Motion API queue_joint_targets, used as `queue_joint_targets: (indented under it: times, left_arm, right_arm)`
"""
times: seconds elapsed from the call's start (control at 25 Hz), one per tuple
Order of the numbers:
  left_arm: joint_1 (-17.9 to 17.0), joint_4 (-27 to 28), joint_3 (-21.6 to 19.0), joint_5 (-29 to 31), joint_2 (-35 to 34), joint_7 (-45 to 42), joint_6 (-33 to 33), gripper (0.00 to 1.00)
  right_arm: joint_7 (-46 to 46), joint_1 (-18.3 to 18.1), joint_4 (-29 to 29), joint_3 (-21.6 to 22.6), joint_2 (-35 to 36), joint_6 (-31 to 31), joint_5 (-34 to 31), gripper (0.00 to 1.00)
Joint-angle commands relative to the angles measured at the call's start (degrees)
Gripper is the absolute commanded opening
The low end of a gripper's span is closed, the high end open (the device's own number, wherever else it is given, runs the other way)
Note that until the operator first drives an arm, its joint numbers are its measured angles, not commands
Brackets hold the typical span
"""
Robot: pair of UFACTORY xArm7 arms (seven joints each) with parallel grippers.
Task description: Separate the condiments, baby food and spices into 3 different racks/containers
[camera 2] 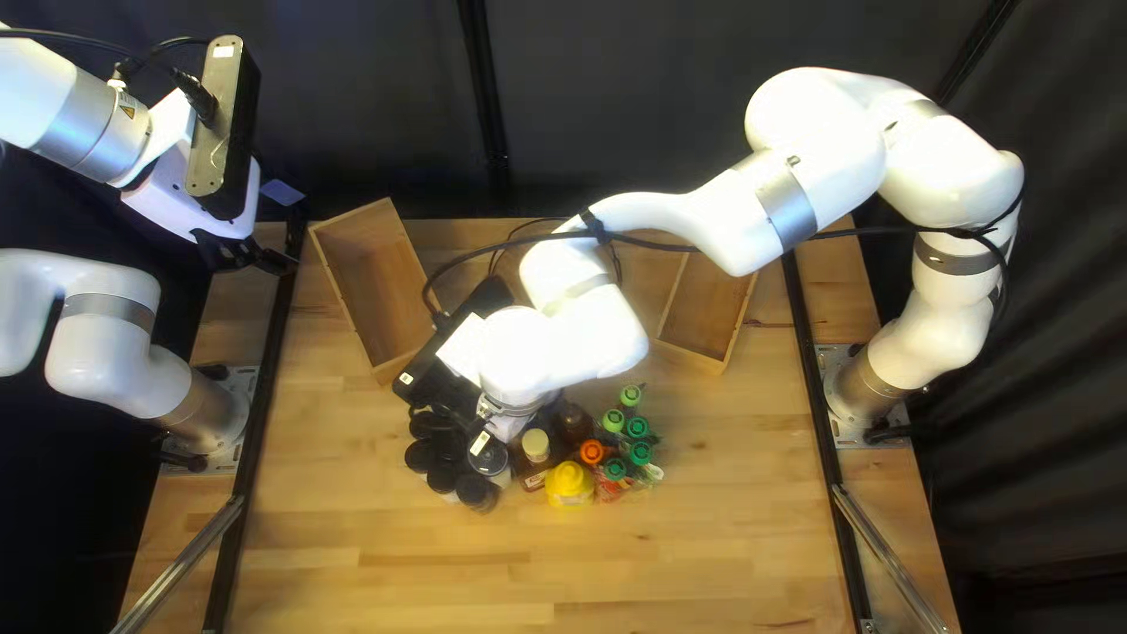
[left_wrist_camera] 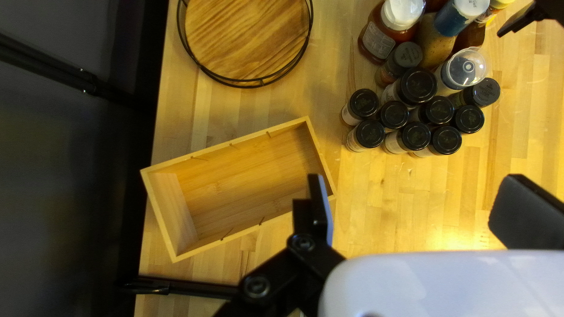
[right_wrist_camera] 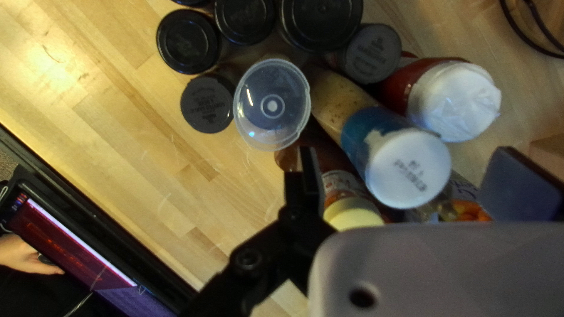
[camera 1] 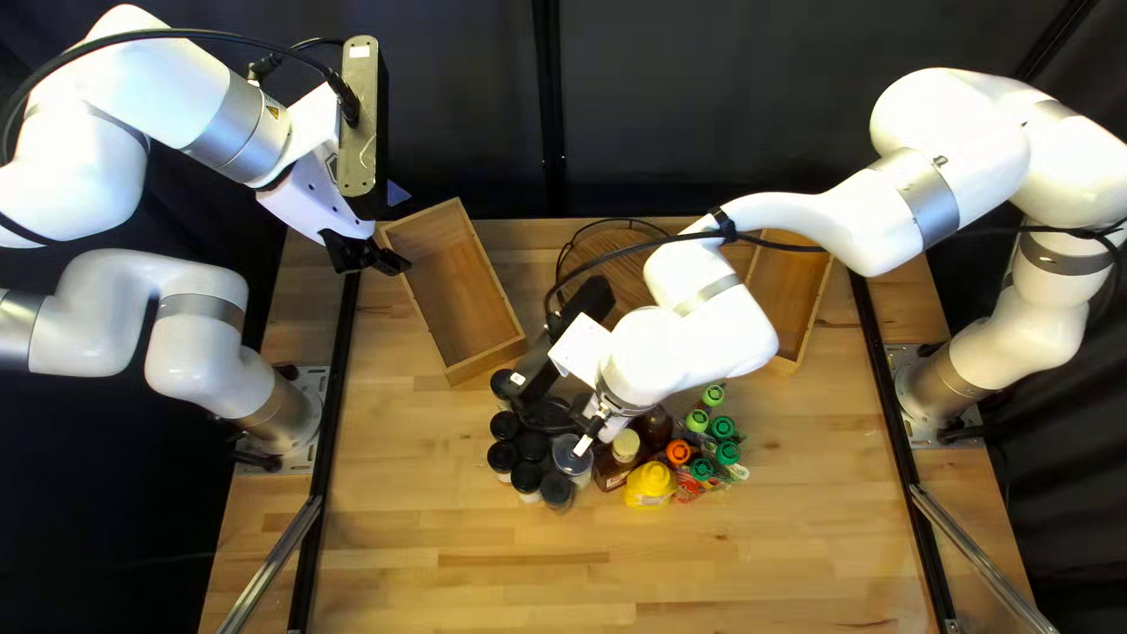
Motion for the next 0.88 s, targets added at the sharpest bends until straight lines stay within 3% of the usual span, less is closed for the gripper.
queue_joint_targets:
  times: [0.04,0.48,0.88]
  left_arm:
    - [0.0,0.0,0.0,0.0,0.0,0.0,0.0,1.0]
    - [0.0,0.0,0.0,0.0,0.0,0.0,0.0,1.0]
    - [0.0,0.0,0.0,0.0,0.0,0.0,0.0,1.0]
  right_arm:
    - [1.23,1.15,1.15,-0.33,-0.26,1.53,-0.57,0.01]
    - [-1.61,2.21,7.68,0.21,1.54,9.4,-0.18,0.0]
    - [-11.69,2.35,22.5,1.4,3.99,22.33,1.48,0.0]
